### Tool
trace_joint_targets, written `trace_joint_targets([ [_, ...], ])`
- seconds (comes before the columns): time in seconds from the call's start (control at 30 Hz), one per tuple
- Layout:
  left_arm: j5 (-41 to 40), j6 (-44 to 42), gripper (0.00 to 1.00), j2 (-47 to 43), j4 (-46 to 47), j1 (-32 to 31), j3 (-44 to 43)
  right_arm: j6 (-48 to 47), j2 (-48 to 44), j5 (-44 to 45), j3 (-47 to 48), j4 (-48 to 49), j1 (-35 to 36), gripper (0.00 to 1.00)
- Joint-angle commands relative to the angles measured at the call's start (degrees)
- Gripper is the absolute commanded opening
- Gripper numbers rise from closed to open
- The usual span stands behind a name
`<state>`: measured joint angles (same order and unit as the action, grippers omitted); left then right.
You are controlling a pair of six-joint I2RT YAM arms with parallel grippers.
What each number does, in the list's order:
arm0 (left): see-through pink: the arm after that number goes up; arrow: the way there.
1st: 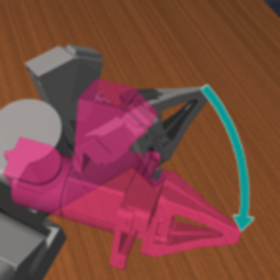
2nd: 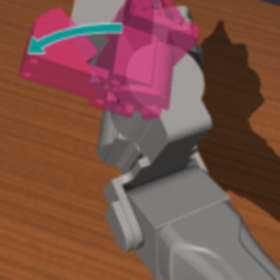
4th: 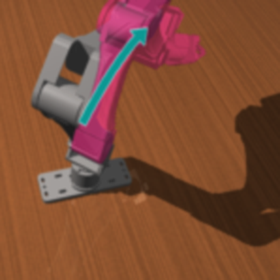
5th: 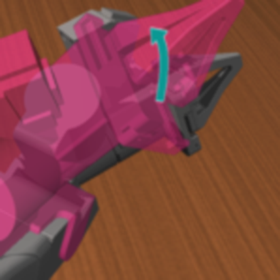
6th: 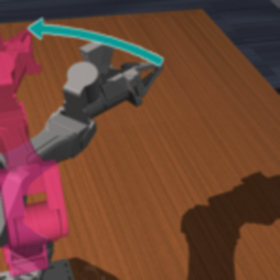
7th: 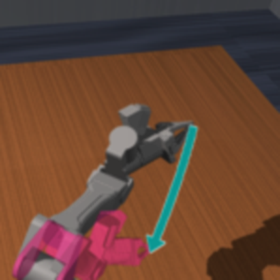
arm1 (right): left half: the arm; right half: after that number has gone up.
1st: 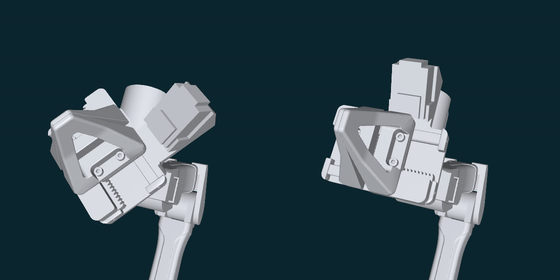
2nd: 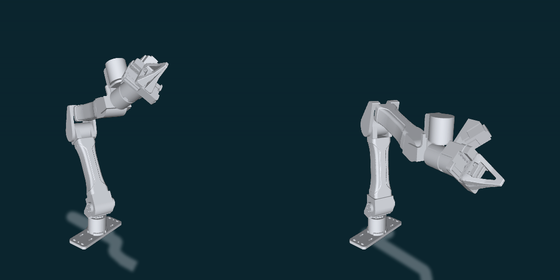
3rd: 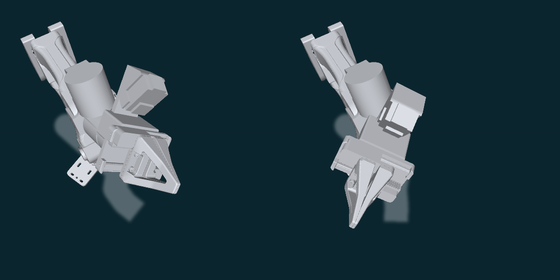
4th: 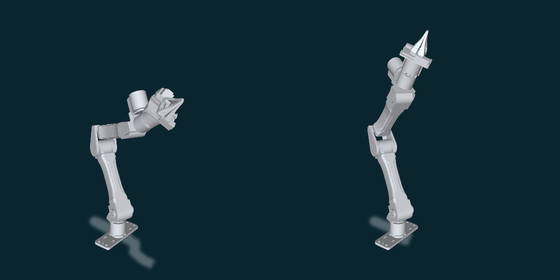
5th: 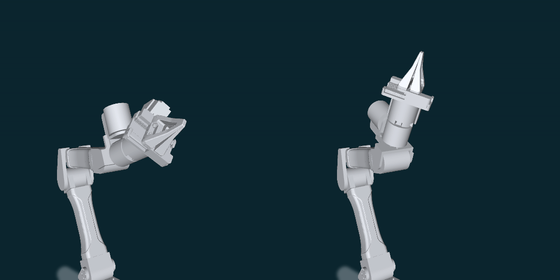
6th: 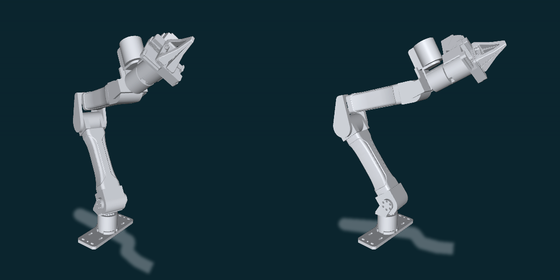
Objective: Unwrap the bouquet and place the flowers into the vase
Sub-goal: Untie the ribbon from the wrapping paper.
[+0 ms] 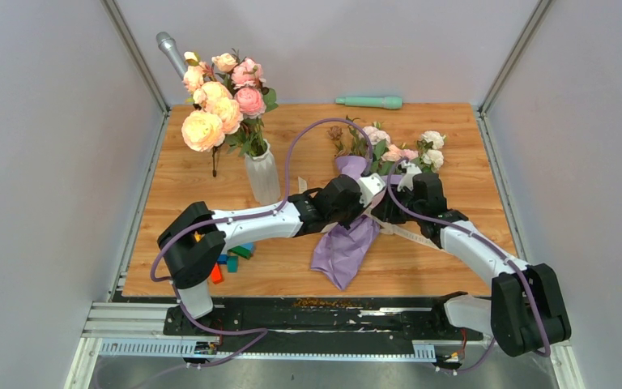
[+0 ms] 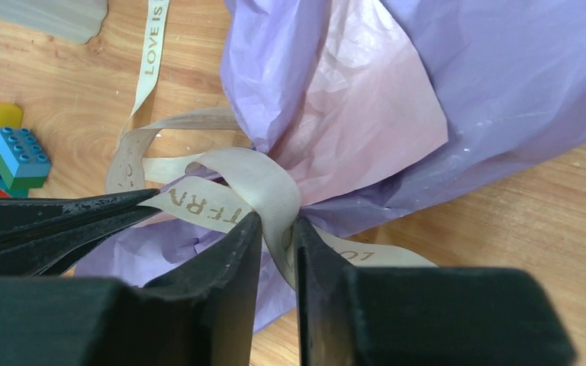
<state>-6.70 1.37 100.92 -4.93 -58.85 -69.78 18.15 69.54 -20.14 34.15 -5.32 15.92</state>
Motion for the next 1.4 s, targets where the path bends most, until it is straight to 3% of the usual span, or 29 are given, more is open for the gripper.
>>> trace_joint_targets([
  [0.0, -2.3, 2.0, 0.0, -2.6, 0.8, -0.1, -0.8, -0.4, -0.5, 3.3, 2.4, 1.9, -0.1, 0.18],
  [0.17, -6.6, 3.3, 0.0, -2.4, -1.1, 0.0, -1.3, 2.7, -1.9, 10.7, 2.3, -1.5, -0.3, 0.0],
  [0.6, -19.3, 3.1, 0.0, -4.8, -7.7, -0.1, -1.7, 16.4, -9.7, 26.5, -5.2, -6.9, -3.4, 0.0],
  [0.9, -26.4, 3.0, 0.0, -4.8, -12.6, -0.1, -2.2, 21.9, -10.4, 26.2, -9.0, -8.4, -8.0, 0.0],
  [1.03, -28.7, 2.9, 0.01, -4.5, -14.6, 0.0, -2.5, 21.7, -11.2, 25.6, -9.0, -9.1, -9.5, 0.15],
  [1.13, -28.2, 2.6, 0.1, -4.3, -16.5, 0.0, -3.3, 21.0, -12.9, 26.0, -9.1, -9.8, -10.3, 0.34],
  [1.2, -25.8, 1.6, 0.23, -4.4, -17.3, 0.0, -4.2, 20.1, -14.4, 26.1, -9.1, -10.1, -10.5, 0.43],
  [1.23, -24.1, 1.0, 0.36, -4.8, -17.4, -0.1, -4.5, 19.5, -15.2, 26.0, -9.2, -10.1, -10.5, 0.47],
  [1.37, -15.7, -2.6, 0.62, -6.3, -17.4, -0.2, -6.5, 17.5, -19.1, 25.6, -9.2, -10.5, -10.6, 0.59],
])
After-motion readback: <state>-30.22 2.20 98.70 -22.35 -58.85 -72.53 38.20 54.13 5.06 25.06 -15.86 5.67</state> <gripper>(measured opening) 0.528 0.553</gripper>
